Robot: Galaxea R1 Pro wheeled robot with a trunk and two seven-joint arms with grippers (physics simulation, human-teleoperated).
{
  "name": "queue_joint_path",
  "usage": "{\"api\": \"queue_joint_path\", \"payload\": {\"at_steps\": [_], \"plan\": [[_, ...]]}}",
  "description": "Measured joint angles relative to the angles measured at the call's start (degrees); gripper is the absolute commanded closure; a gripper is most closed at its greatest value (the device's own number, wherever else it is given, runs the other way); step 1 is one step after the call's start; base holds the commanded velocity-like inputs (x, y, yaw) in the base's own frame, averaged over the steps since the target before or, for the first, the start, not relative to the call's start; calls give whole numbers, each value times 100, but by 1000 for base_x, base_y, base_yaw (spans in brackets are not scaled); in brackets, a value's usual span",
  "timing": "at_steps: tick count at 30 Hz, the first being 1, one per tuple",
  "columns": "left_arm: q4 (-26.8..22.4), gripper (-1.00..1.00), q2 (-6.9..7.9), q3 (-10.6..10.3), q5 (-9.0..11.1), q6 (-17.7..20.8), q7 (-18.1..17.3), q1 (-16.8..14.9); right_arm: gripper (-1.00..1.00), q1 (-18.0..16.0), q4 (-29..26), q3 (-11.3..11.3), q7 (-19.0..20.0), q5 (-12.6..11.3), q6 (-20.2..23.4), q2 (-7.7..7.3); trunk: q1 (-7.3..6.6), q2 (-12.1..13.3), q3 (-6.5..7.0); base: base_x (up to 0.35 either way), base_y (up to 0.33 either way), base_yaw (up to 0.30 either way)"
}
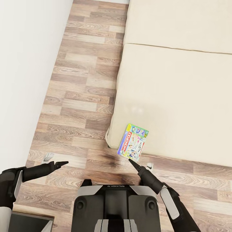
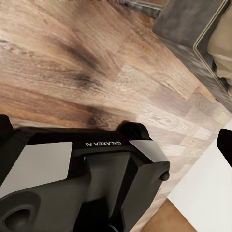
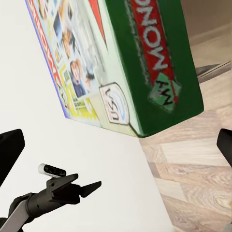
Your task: Put all the toys in the child's room - the three board games (two on the bed and one on the table), the two jigsaw puzzles on the table, and the tennis ball on the table - inside the toy box on the table in the child's room.
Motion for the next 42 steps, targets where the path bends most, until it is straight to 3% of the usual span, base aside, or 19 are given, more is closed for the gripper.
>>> {"api": "queue_joint_path", "payload": {"at_steps": [33, 42], "plan": [[-3, -100, 6, 1, 0, 0, 0, -1, -100, 0, 0, -7, 5, -7, -6, 0, 0, 0, 0, 21, 0, 0], [-4, -100, 6, 11, 0, 0, 0, 0, -100, 0, 0, -1, 121, -32, -385, -1, 0, 0, 0, 0, 0, 0]]}}
